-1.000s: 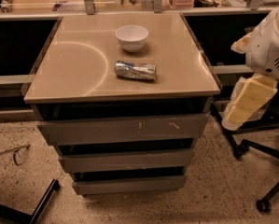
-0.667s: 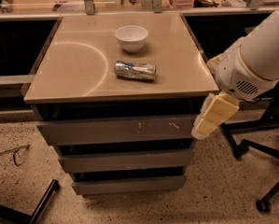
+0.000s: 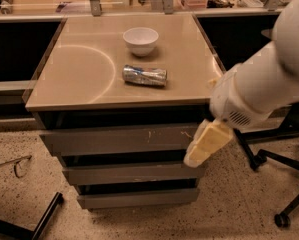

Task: Open middle drawer

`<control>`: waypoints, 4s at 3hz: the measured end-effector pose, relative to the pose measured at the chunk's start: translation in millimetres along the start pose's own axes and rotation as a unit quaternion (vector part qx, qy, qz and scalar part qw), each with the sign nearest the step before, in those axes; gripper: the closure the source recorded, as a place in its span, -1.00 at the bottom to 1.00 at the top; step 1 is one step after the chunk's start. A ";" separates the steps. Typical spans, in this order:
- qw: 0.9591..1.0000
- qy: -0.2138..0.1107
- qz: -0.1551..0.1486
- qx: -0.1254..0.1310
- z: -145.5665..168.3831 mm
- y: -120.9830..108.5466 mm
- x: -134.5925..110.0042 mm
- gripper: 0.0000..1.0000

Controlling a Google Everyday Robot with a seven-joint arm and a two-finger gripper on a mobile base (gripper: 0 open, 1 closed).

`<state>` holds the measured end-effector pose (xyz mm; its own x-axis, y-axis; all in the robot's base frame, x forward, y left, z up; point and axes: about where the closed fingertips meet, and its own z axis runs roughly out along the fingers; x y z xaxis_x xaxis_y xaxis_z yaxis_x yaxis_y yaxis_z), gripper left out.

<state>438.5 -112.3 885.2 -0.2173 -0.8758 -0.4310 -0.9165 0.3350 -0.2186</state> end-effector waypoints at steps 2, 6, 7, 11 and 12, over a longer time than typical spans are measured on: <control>0.998 -0.053 0.024 -0.025 80.6 42.4 -12.1 -1.00; 0.990 -0.101 0.049 -0.082 160.9 132.1 -10.5 -1.00; 0.989 -0.107 0.055 -0.081 181.9 134.4 -11.7 -1.00; 0.976 -0.152 0.154 -0.036 279.8 115.6 22.9 -1.00; 0.977 -0.147 0.153 -0.031 297.1 111.5 23.0 -1.00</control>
Offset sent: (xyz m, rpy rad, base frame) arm -0.0121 0.0402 -0.0572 0.0923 0.0456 0.0153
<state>431.0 8.1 590.8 -0.3873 -0.5965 -0.7029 -0.8440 0.5363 0.0099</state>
